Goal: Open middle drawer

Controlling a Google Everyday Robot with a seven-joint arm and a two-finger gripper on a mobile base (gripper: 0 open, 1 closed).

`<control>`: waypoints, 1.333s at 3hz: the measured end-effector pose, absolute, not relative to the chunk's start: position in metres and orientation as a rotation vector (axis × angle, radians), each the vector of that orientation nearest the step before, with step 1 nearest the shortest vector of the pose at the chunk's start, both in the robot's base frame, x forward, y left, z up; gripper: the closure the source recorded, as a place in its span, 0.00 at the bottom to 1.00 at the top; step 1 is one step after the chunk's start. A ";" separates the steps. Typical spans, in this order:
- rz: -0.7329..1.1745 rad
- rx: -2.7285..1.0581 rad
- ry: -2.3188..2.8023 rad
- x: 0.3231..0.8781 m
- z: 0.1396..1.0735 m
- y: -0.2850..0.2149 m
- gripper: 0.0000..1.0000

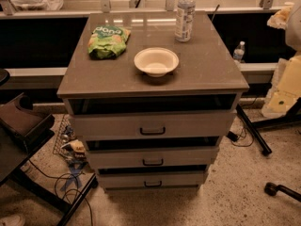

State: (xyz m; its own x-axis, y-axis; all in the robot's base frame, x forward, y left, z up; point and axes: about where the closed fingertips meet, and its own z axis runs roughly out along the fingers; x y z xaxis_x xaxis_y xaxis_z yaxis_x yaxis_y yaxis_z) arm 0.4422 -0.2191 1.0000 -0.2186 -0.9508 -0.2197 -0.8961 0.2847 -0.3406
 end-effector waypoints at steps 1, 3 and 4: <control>-0.135 -1.678 2.123 0.438 0.969 -0.219 0.00; 0.031 -1.666 1.909 0.443 0.851 -0.217 0.00; 0.016 -1.649 1.834 0.458 0.805 -0.208 0.00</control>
Offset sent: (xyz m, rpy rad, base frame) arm 0.0301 -0.0038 -0.1704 0.2985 -0.2274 0.2137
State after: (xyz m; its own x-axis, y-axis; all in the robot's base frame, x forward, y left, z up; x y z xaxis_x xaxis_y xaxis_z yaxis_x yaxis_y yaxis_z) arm 0.4585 -0.2082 0.8052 0.0153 -0.8812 -0.4725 -0.8895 0.2038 -0.4089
